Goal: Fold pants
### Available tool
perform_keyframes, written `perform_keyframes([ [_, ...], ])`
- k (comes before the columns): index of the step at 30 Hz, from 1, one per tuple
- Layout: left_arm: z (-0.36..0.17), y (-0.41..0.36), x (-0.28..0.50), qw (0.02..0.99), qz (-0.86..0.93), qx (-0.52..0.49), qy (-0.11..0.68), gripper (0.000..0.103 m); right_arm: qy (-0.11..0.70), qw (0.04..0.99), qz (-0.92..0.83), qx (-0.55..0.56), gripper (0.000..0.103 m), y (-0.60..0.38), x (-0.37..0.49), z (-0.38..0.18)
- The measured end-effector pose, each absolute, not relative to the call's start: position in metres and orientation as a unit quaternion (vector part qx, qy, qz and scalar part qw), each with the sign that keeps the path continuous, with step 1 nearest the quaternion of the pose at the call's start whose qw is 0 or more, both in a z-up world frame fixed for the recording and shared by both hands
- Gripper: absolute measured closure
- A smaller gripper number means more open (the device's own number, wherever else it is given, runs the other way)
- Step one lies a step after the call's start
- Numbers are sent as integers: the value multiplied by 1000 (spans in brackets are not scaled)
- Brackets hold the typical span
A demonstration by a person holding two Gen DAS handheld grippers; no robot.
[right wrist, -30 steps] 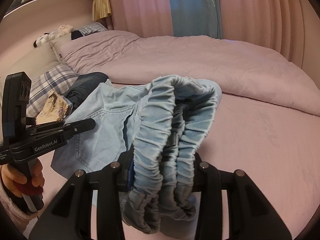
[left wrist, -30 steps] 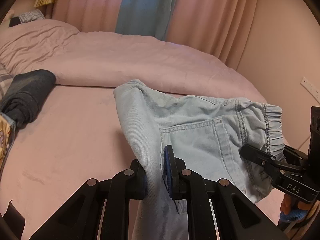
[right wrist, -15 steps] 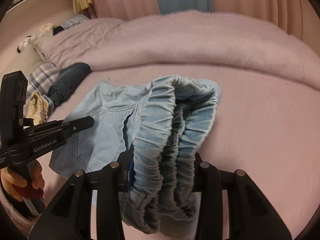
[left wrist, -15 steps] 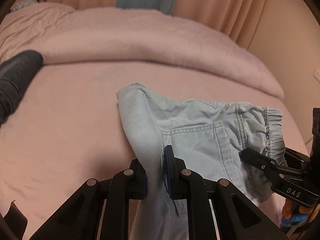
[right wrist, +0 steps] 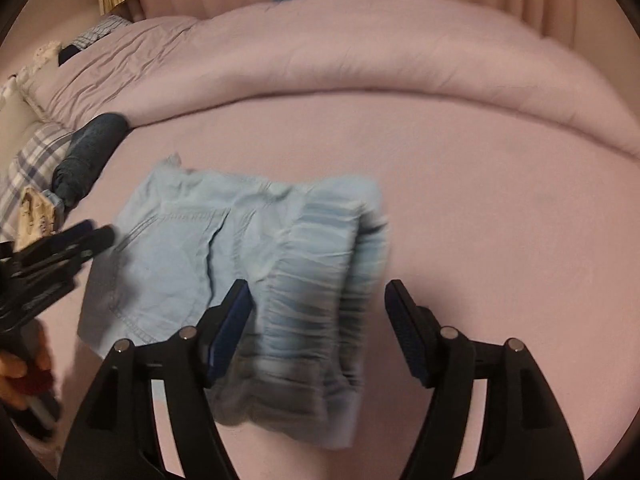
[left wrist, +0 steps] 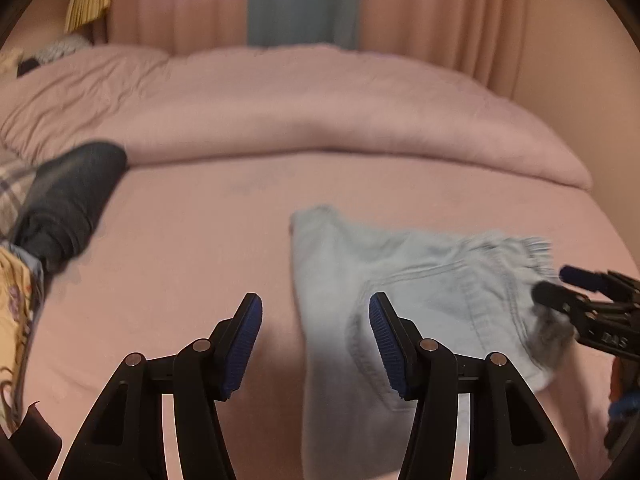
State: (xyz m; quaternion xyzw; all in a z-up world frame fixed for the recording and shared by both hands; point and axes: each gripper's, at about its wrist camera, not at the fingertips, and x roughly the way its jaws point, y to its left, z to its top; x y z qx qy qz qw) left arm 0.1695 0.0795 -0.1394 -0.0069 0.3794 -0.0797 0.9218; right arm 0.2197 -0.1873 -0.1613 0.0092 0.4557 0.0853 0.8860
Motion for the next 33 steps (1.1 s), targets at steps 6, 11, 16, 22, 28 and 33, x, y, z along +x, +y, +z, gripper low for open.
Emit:
perform_keyframes([
  [6,-142,60,172,915,-126,-15,383,48,384,916,113,-22,59,-185,193,-127],
  [11,-198,47,187,877,-112,-4,467,48,461,875,135,-61,65,-169,200,-175],
  [16,-161,45,171,890,-110,5,443,48,466,872,137,-69,66,-172,198,-159],
  [22,-86,53,131,915,-98,6,391,43,423,893,142,-58,52,-172,161,-97],
  [28,-34,54,89,923,-72,0,377,36,428,893,135,-42,39,-172,131,-47],
  [33,-10,52,67,919,-69,-23,387,32,435,889,138,-15,35,-177,107,-21],
])
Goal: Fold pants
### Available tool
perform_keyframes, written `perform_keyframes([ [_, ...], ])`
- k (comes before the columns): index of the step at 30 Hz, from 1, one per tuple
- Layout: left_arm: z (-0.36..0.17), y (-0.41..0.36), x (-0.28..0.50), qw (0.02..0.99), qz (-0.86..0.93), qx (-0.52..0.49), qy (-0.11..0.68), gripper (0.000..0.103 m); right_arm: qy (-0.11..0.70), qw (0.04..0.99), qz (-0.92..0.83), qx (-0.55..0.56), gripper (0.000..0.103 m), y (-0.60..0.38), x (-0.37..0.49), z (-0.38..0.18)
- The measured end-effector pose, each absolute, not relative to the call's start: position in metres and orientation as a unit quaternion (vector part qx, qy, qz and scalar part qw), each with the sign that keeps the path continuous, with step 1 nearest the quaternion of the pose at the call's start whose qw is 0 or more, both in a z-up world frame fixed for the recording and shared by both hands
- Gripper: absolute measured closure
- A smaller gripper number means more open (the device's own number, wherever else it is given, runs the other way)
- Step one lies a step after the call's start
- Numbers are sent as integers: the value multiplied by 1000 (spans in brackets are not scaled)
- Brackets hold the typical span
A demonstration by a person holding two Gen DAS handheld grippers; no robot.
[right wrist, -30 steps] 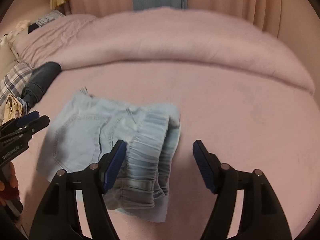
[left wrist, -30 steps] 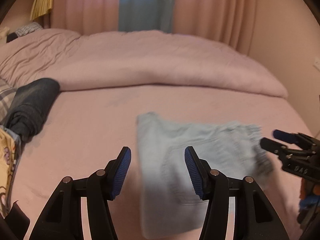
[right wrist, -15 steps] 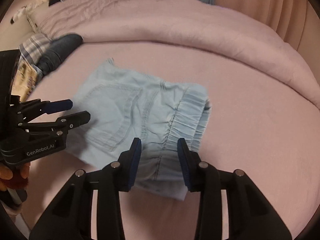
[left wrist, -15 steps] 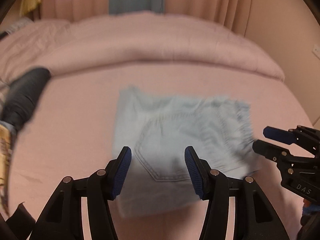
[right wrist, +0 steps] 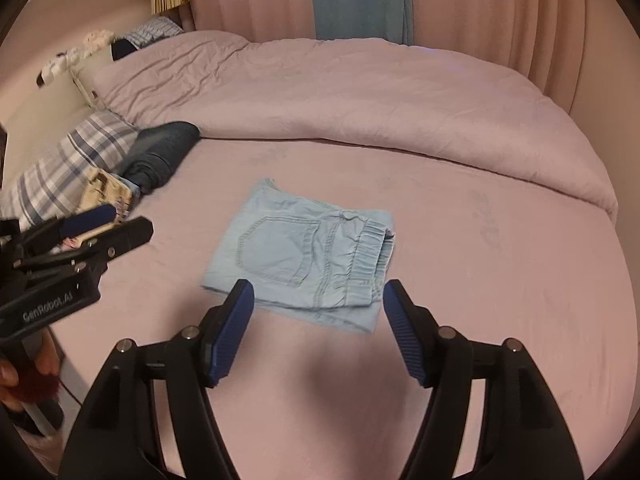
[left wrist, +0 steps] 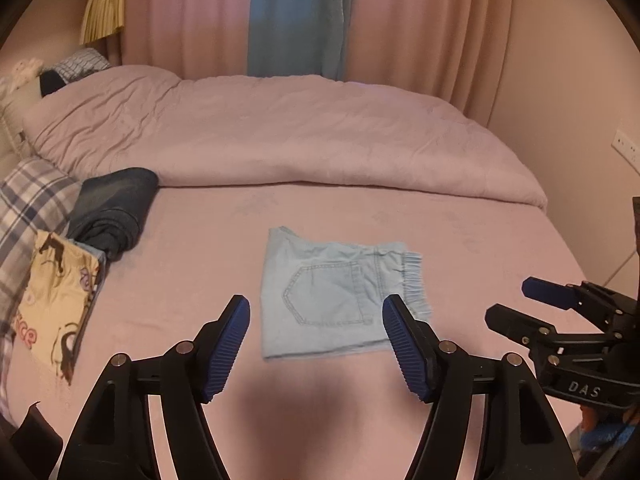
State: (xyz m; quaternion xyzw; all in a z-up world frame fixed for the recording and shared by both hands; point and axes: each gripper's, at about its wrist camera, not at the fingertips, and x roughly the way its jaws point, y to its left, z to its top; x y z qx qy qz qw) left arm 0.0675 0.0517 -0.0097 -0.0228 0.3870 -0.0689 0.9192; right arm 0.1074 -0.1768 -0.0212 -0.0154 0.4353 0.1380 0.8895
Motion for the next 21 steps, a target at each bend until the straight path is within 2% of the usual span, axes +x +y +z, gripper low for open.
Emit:
perform_keyframes([
  [2,-2,48,60,921,-57,-10,385,25,440,888,134,-7,34,-179,101,-13],
  [12,25,41,41,930,-34,12,367,25,434,893,121,-22,31,-181,87,14],
  [14,27,41,39,929,-30,12,367,25,428,896,119,-29,24,-180,86,19],
  [16,30,41,38,930,-28,14,366,25,417,901,114,-35,11,-178,85,25],
  [21,34,43,38,931,-19,14,365,25,418,901,108,-37,5,-178,86,29],
])
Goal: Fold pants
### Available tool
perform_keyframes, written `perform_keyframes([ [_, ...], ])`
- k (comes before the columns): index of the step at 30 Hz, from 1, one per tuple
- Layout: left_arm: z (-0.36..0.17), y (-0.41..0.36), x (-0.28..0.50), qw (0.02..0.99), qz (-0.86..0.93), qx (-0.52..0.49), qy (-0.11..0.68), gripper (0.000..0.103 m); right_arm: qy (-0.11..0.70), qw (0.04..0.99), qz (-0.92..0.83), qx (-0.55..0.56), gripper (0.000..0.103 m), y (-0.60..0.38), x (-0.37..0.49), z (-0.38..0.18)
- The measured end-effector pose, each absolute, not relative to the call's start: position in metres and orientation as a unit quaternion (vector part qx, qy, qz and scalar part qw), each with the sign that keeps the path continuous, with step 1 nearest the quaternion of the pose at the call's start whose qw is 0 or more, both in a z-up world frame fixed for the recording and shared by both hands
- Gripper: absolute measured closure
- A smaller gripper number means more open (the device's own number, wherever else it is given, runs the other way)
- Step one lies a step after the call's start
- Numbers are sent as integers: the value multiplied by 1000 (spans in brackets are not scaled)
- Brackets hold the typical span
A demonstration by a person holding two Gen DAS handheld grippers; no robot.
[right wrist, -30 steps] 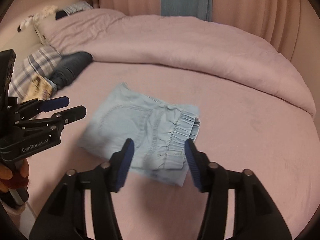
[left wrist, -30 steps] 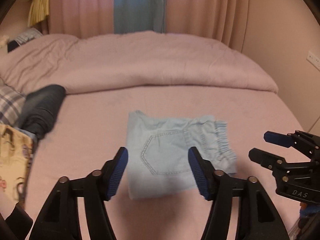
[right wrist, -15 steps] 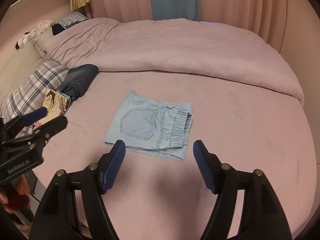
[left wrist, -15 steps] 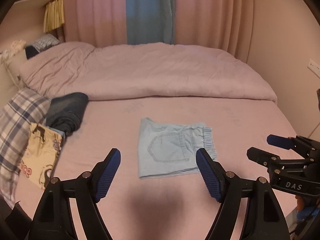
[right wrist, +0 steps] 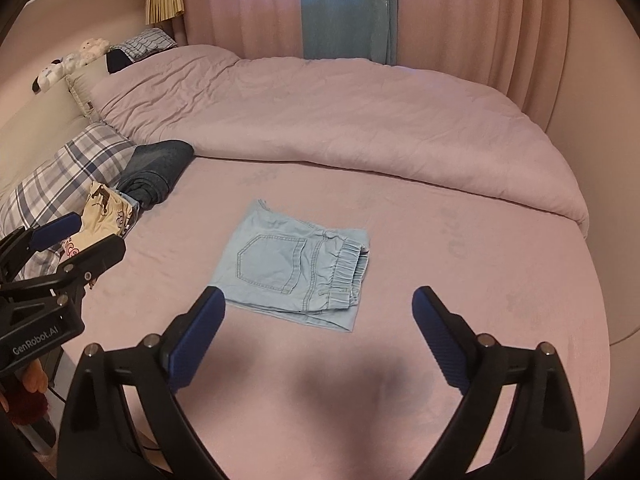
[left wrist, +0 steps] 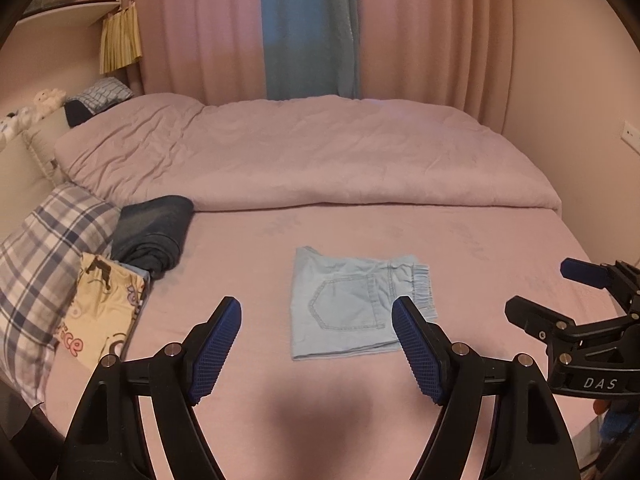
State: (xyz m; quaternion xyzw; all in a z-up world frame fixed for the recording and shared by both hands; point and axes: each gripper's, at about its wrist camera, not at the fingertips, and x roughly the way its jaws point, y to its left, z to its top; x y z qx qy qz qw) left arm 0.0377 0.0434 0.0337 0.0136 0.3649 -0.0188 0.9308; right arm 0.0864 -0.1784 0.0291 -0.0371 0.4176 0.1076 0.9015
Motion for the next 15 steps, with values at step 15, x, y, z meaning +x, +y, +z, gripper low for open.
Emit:
perform_keyframes([
  [15,36,43,40,929,-8,20,369,25,414,902,112,-55,3,-166,83,38],
])
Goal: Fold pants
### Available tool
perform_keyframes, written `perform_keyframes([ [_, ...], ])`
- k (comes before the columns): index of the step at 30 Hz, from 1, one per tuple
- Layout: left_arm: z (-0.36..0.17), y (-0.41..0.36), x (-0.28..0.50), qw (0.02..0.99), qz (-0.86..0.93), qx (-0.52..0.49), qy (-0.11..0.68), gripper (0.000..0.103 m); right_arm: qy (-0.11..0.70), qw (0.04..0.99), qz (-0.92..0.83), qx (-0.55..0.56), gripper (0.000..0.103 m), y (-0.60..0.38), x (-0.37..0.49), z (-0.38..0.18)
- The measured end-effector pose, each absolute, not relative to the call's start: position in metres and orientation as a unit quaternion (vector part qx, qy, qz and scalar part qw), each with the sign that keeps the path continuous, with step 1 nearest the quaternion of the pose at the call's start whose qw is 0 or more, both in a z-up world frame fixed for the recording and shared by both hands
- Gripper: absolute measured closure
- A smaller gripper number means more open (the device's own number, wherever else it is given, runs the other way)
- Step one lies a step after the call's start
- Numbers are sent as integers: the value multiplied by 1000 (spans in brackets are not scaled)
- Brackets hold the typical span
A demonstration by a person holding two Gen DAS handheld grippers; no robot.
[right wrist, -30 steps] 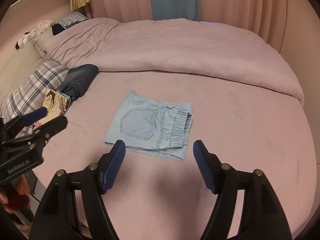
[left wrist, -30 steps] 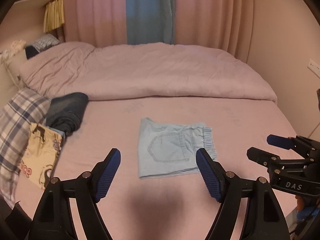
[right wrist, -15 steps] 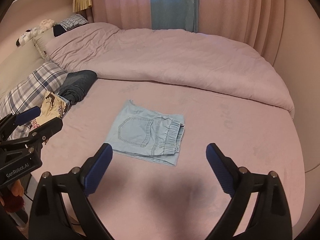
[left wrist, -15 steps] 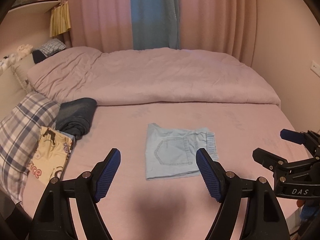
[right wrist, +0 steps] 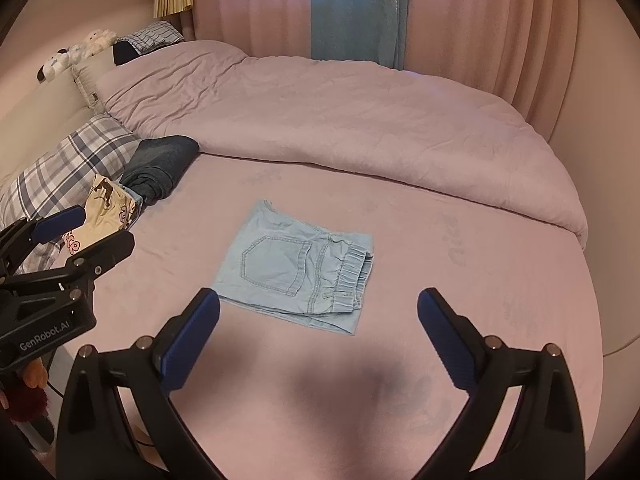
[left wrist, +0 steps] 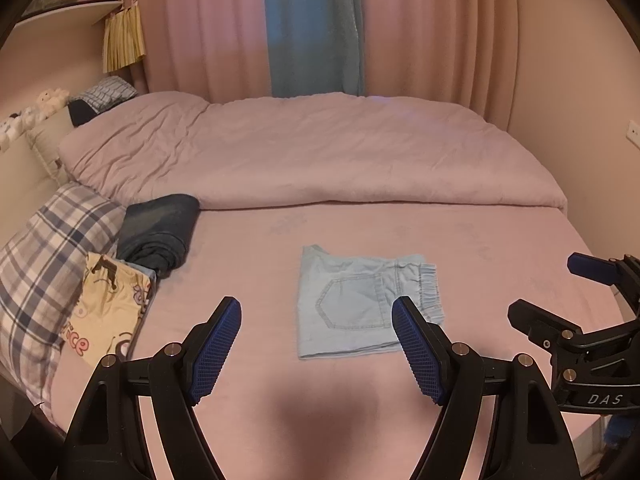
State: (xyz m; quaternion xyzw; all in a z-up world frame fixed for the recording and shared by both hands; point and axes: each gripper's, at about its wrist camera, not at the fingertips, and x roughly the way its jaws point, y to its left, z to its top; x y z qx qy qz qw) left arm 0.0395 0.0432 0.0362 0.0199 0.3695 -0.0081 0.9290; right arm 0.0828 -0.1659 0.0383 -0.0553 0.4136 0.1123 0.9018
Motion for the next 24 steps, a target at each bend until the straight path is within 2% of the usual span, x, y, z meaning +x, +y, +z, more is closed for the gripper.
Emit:
perform_keyframes([
  [24,28,52,52,922,0,17,386,25,418,900,110,-55,3,-152,85,36],
])
